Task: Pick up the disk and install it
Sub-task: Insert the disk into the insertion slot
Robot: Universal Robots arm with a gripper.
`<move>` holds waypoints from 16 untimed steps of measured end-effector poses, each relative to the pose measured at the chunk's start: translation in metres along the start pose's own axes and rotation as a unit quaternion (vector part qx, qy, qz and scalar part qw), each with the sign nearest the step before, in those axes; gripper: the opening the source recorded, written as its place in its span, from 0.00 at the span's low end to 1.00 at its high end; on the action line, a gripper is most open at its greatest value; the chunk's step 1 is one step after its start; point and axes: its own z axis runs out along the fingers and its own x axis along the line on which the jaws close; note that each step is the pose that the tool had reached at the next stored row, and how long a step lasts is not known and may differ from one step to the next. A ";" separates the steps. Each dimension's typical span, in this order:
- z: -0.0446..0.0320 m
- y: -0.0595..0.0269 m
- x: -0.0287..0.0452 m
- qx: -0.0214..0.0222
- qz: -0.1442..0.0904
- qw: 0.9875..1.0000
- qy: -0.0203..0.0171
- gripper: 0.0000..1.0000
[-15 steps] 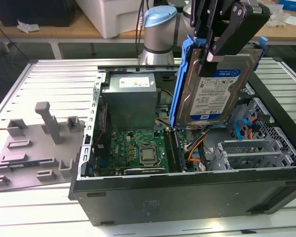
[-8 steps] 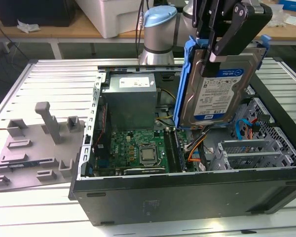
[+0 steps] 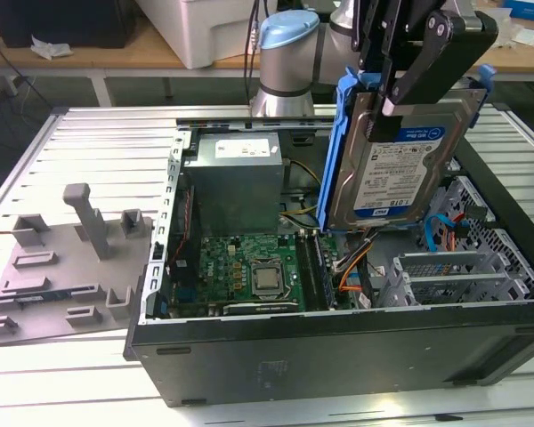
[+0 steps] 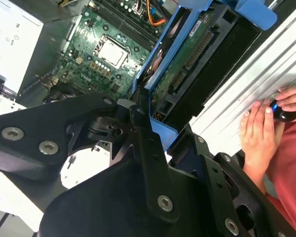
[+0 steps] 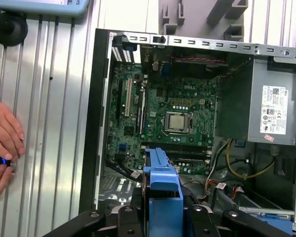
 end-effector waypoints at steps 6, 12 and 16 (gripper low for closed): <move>-0.0001 -0.0019 0.0086 0.001 0.004 1.000 -0.008 0.37; -0.0002 -0.0065 0.0134 0.002 0.011 1.000 -0.016 0.37; -0.0003 -0.0098 0.0160 0.002 0.014 1.000 -0.017 0.37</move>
